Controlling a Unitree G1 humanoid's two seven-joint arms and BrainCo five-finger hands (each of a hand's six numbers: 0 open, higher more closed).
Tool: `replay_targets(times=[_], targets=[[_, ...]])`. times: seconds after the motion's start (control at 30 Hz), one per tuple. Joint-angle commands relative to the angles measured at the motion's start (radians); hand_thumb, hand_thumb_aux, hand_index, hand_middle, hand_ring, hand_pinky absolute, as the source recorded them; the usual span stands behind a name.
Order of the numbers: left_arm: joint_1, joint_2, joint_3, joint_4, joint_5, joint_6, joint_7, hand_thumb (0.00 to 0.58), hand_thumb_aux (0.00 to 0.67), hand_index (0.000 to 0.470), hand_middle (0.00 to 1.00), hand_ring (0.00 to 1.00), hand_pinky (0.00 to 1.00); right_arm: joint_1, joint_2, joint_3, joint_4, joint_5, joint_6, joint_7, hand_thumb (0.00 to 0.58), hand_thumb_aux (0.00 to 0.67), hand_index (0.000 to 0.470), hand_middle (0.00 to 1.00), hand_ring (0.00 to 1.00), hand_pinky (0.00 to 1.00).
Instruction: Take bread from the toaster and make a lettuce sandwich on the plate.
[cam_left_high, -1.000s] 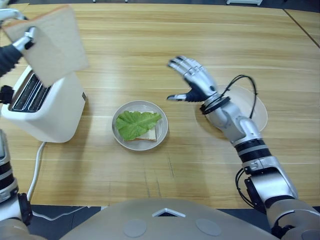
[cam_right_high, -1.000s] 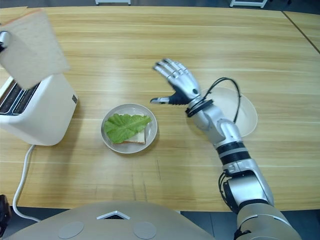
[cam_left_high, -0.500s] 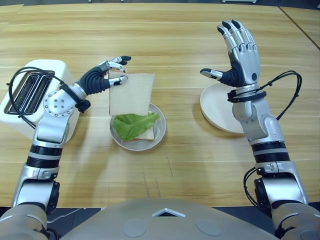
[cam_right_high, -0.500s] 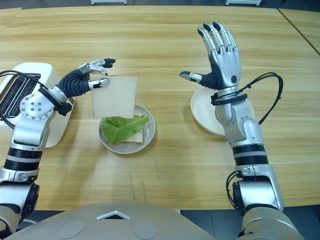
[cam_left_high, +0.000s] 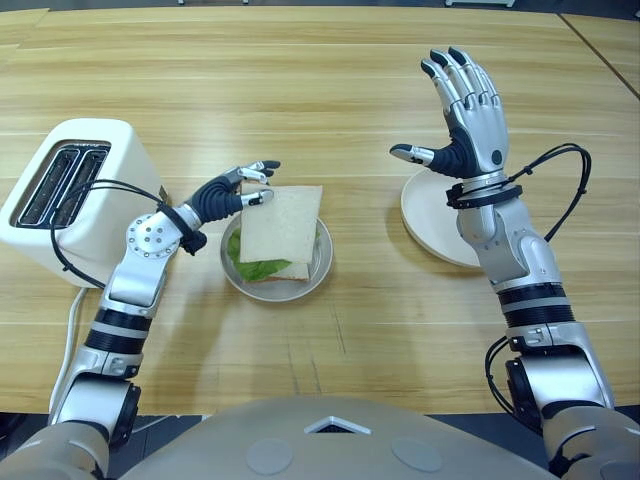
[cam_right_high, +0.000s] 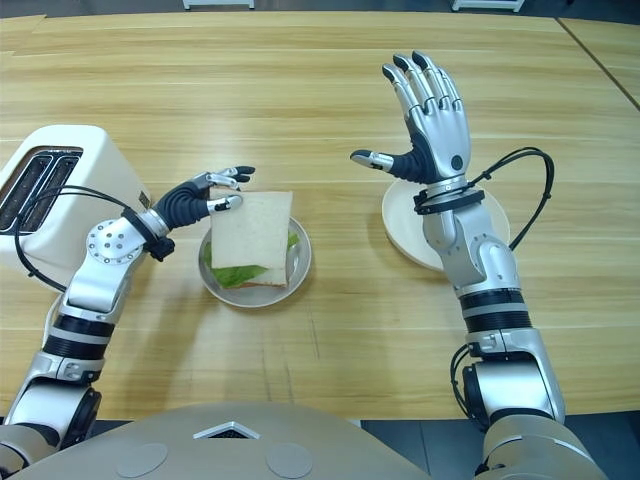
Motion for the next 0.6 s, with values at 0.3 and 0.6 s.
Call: replay_targets(times=[0.3, 0.6], targets=[[0.029, -0.004, -0.022, 0.071, 0.074, -0.043, 0.030, 0.580, 0.670, 0.470, 0.00, 0.00, 0.00, -0.001, 0.005, 0.016, 0.019, -0.003, -0.006, 0.000, 0.000, 0.000, 0.000, 0.00, 0.00, 0.00], [0.014, 0.001, -0.036, 0.131, 0.181, -0.104, 0.084, 0.000, 0.000, 0.000, 0.00, 0.00, 0.00, 0.002, 0.000, 0.021, 0.024, -0.001, -0.014, -0.001, 0.000, 0.000, 0.000, 0.00, 0.00, 0.00]])
